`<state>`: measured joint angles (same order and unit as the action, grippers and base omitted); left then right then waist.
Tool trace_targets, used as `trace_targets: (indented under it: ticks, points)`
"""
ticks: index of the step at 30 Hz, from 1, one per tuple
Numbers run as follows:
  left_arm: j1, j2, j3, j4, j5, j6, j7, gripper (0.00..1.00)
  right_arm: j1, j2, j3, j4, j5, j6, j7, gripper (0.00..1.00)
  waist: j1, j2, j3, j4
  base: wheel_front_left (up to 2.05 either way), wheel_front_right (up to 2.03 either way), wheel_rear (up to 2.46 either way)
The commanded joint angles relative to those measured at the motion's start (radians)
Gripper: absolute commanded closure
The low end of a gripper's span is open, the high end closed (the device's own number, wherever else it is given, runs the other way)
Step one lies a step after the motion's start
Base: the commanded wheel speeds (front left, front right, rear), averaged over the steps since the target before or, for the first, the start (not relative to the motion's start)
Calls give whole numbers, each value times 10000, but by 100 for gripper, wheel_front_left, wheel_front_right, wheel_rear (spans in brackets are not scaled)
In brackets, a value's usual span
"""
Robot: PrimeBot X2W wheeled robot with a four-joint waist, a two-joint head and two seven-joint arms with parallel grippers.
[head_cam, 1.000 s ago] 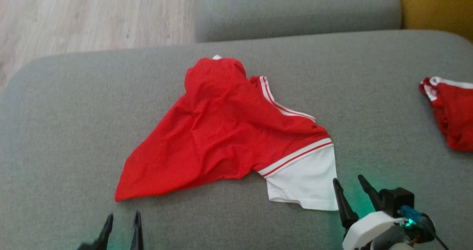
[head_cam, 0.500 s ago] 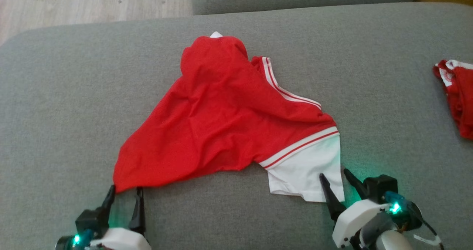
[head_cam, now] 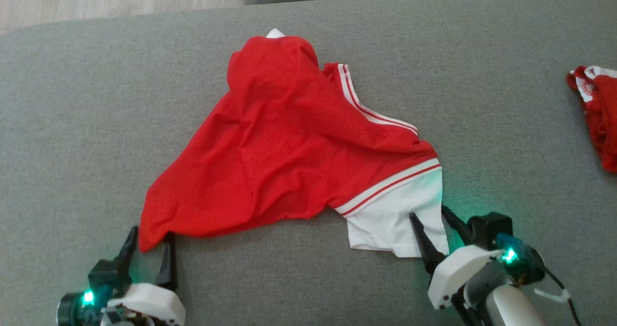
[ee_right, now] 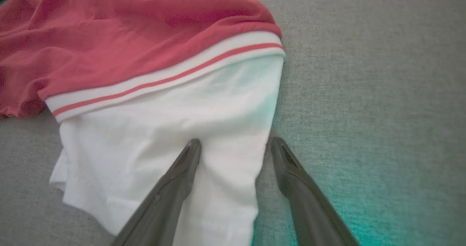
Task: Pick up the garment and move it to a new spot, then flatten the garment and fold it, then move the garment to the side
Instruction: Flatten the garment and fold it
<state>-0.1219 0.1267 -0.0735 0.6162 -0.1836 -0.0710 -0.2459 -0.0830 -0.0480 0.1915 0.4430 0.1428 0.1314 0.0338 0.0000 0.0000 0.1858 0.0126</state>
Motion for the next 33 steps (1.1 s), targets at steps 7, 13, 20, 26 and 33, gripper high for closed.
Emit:
trace_targets:
  ticks: [7, 13, 20, 26, 33]
  points:
    - [-742, 456, 161, 548, 64, 41, -92, 43, -45, -22, 901, 14, 482, -7, 1037, 0, 0, 0, 123, -63, 0, 0, 0]
    - [-770, 508, -42, 748, -48, -163, -15, 100, -148, -22, 1186, -380, 1744, -7, 1090, 100, 0, 0, -120, -135, 0, 0, 0]
    - [-228, 770, -104, -1860, -1398, -540, 1291, 100, -289, -215, 171, -3849, 5110, -7, 1680, 100, 0, 0, -705, -336, 0, 0, 0]
    - [459, 2218, -803, -7271, -4001, -591, 4050, 100, -347, -759, -1691, -7508, 7176, -7, 3163, 100, 0, 0, -1302, -517, 0, 0, 0]
    - [93, 4068, -1112, -12183, -7181, -594, 6746, 100, -1520, -314, -3932, -10060, 8518, -7, 5019, 100, 0, 0, -1822, -807, 0, 0, 0]
